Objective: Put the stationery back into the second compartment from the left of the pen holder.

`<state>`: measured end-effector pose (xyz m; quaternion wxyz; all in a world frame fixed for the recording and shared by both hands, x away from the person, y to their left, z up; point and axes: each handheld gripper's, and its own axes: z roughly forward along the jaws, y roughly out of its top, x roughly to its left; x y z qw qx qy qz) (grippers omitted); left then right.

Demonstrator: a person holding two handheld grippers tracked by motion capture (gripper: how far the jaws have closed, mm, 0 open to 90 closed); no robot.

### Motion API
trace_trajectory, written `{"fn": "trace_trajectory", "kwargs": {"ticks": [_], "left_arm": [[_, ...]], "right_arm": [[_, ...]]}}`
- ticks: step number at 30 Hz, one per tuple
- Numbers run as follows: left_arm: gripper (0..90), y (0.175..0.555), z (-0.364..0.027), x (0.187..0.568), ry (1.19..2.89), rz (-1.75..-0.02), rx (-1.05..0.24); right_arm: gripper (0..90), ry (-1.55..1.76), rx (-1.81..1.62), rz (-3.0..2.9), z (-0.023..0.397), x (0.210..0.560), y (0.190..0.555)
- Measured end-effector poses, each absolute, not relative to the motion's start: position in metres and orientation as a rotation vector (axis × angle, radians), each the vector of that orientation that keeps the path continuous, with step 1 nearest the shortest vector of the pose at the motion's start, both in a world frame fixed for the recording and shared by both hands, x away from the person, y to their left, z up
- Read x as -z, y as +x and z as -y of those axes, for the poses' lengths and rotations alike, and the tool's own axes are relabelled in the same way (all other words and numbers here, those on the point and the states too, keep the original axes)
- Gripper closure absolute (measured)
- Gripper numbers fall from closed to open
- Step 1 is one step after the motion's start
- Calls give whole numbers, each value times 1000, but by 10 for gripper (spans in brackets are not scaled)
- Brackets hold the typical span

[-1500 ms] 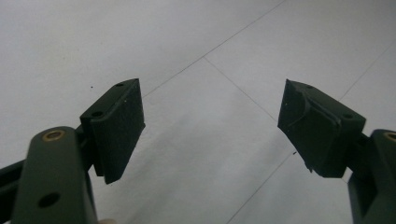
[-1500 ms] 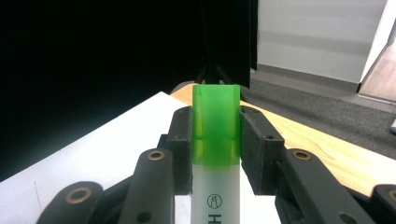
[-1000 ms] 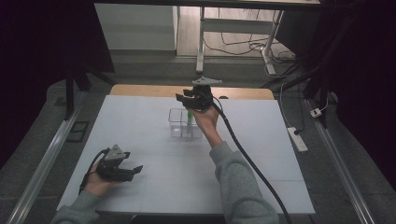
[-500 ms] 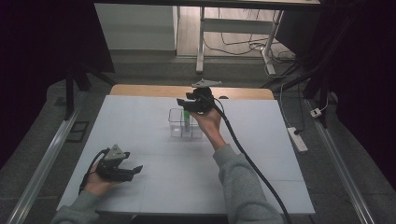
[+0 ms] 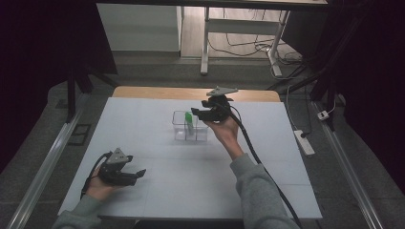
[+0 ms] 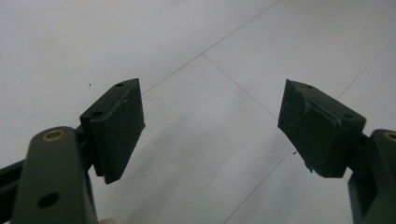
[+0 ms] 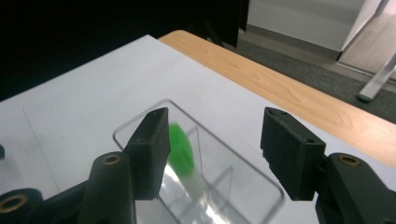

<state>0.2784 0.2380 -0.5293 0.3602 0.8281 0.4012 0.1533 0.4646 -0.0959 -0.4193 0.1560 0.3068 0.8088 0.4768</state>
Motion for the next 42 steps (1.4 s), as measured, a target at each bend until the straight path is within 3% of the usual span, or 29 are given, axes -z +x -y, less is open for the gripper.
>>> {"fn": "trace_trajectory", "kwargs": {"ticks": [16, 42], "left_arm": [[220, 279, -238, 529, 2136, -1039, -393], [219, 278, -236, 530, 2138, -1048, -396]], "right_arm": [[387, 901, -1258, -2378, 153, 433, 428], [378, 1028, -1178, -2382, 264, 484, 354]]}}
